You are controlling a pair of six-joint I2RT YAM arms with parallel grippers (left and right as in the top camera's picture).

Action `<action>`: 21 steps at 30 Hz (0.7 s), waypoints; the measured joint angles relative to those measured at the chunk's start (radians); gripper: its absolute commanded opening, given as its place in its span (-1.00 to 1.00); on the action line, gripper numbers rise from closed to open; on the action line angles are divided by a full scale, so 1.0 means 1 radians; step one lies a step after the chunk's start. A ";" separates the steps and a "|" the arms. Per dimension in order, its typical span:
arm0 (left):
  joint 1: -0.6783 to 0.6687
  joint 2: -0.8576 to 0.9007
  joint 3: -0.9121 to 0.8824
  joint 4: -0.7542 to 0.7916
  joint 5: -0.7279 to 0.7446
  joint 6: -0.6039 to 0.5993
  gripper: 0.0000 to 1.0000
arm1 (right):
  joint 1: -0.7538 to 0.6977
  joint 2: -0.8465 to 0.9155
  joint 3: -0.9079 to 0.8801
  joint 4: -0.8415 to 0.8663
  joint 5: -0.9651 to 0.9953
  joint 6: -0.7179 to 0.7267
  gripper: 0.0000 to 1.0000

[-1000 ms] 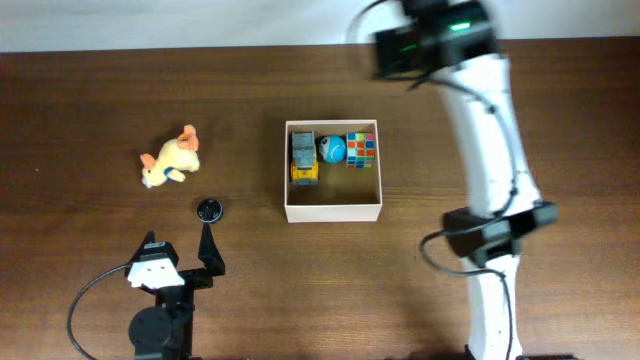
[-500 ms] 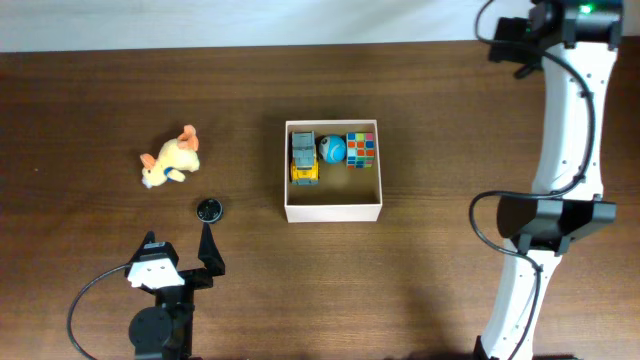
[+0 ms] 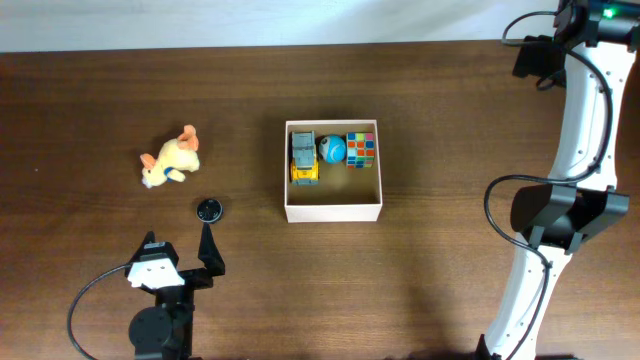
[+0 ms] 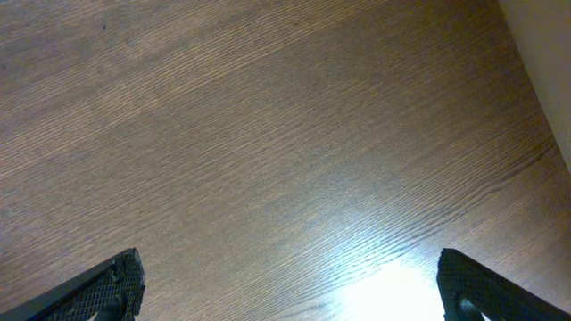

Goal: Pack container
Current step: 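Move the left gripper over the black round puck and lower it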

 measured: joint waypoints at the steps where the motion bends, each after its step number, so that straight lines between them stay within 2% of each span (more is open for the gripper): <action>1: 0.000 0.000 0.000 0.000 0.003 0.000 0.98 | 0.000 0.000 0.000 0.000 0.000 0.001 0.97; 7: 0.000 0.000 0.000 0.068 0.097 -0.008 0.99 | 0.000 0.000 0.000 0.000 0.000 0.000 0.98; 11: 0.000 0.031 0.063 -0.004 0.145 -0.045 0.99 | 0.000 0.000 0.000 0.000 0.000 0.001 0.98; 15: 0.000 0.176 0.294 -0.233 0.136 -0.053 0.99 | 0.000 0.000 0.000 0.000 0.000 0.001 0.98; 21: 0.000 0.565 0.756 -0.517 0.126 -0.029 0.98 | 0.000 0.000 0.000 0.000 0.000 0.001 0.97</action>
